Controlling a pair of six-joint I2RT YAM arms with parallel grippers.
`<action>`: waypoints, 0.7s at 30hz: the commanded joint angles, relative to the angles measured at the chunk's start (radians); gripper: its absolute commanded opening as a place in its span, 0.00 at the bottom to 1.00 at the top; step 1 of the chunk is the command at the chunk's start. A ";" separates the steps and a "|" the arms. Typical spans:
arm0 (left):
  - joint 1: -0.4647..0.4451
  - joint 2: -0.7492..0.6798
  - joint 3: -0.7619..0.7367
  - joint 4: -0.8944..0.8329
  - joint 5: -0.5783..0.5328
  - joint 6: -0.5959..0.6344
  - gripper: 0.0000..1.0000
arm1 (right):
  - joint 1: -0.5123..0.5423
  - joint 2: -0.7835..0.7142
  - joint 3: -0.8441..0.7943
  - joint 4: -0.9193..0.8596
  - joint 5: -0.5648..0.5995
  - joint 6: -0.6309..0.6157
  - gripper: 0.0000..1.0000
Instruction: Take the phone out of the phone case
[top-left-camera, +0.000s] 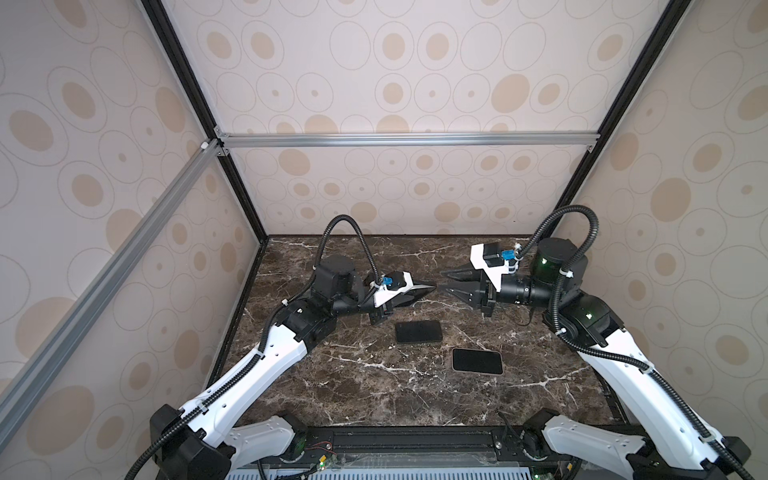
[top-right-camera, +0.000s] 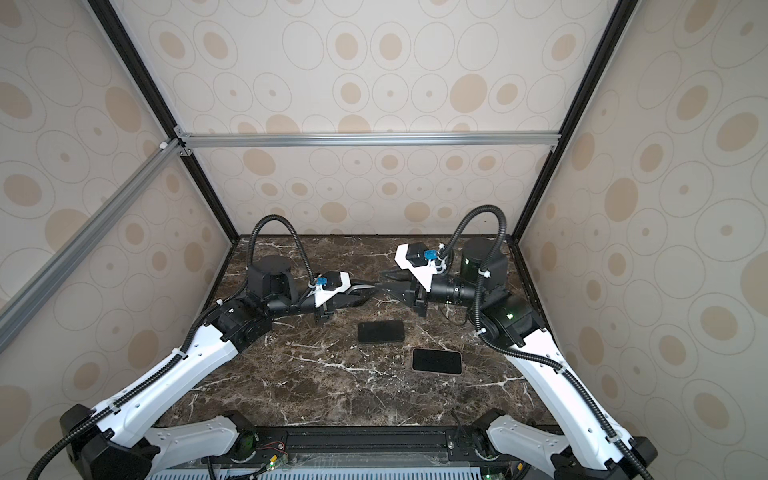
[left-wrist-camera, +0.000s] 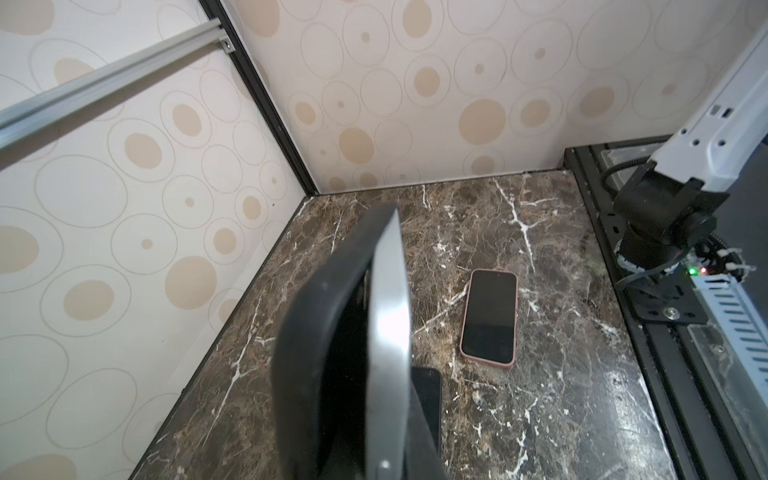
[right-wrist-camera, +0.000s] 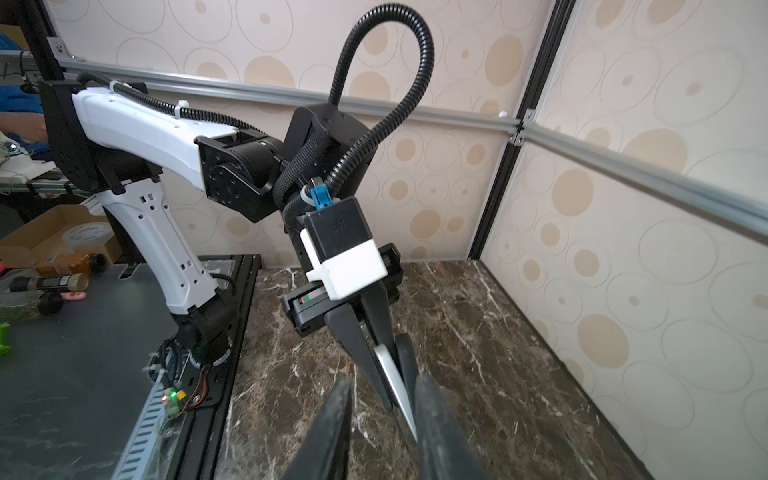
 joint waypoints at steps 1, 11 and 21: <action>-0.015 -0.001 0.078 -0.009 -0.013 0.085 0.00 | 0.031 0.052 0.076 -0.205 -0.014 -0.058 0.28; -0.062 0.011 0.099 -0.014 -0.034 0.117 0.00 | 0.063 0.146 0.167 -0.302 0.069 -0.051 0.30; -0.094 0.015 0.099 -0.006 -0.026 0.111 0.00 | 0.070 0.207 0.212 -0.361 0.108 -0.056 0.30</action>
